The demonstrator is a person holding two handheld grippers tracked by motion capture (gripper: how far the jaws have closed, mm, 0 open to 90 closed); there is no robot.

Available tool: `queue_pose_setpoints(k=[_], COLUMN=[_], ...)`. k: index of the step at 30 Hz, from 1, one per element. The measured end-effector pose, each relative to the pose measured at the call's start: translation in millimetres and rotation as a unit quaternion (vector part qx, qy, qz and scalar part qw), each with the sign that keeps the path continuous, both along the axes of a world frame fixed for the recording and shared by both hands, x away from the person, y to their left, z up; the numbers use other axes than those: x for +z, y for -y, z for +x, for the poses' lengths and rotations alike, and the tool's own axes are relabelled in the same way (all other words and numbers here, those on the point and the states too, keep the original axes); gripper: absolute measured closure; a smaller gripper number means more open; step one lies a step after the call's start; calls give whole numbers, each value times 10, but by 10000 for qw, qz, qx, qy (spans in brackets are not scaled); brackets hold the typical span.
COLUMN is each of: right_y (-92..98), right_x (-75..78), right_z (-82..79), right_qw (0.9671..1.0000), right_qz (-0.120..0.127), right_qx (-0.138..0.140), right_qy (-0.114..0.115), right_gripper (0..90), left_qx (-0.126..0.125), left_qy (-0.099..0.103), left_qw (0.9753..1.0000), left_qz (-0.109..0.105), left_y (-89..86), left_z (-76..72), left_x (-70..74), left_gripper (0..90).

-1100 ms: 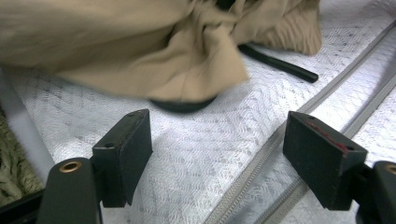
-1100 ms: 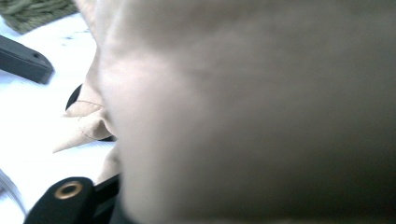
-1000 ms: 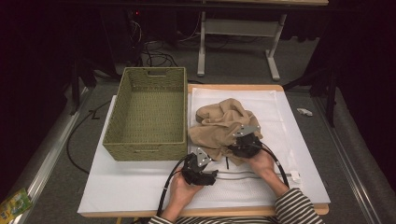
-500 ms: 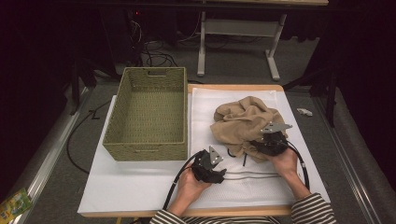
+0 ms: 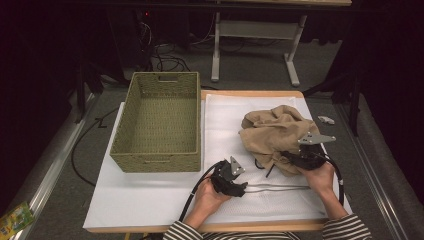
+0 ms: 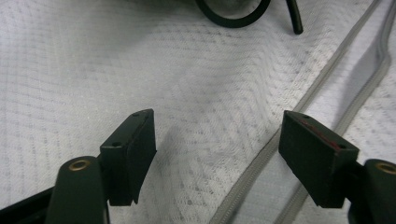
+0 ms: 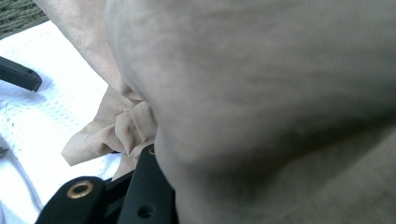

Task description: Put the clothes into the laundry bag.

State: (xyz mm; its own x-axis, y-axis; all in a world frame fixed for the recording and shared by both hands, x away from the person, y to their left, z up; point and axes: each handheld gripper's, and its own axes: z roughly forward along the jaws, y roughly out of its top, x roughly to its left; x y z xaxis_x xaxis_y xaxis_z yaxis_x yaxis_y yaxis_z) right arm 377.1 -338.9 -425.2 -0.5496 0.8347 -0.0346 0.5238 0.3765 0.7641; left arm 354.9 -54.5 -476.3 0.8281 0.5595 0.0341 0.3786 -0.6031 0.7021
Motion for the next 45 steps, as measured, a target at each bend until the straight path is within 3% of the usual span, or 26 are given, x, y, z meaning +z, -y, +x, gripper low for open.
queue_pose_setpoints(k=[4,8,14,19,23,26,27,29,33,39,43,45], right_y=[-4,-15,43,108,140,154,156,159,142,25,-114,-184], right_x=[13,46,111,132,130,110,101,86,34,-59,-88,-100], right_z=[-27,-79,-191,-349,-485,-591,-615,-654,-696,-673,-636,-606], right_qw=[10000,9999,9993,9984,9974,9967,9963,9958,9952,9943,9925,9910], right_qz=[38,70,188,284,309,288,288,282,164,-84,-330,-555], right_qx=[45,139,285,407,550,665,714,767,883,1027,1157,1198], right_qy=[18,53,165,258,336,370,394,411,392,256,217,221], right_gripper=[694,694,696,697,697,697,696,697,697,697,697,697], left_qx=[114,126,321,600,783,892,926,967,973,991,972,901], left_qy=[-1,-151,-297,-715,-952,-1160,-1255,-1305,-1254,-1182,-1046,-1013], left_qw=[9999,9998,9990,9949,9898,9840,9810,9786,9785,9727,9738,9727], left_qz=[-22,35,-9,-382,-720,-1020,-1156,-1264,-1314,-1737,-1771,-1885], left_y=[-4,31,79,112,99,83,69,55,65,47,68,76], left_z=[56,157,350,577,731,867,907,980,1051,1174,1190,1178], left_x=[14,44,69,81,123,171,181,208,279,502,601,659], left_gripper=[370,491,740,868,884,887,888,889,890,891,892,892])
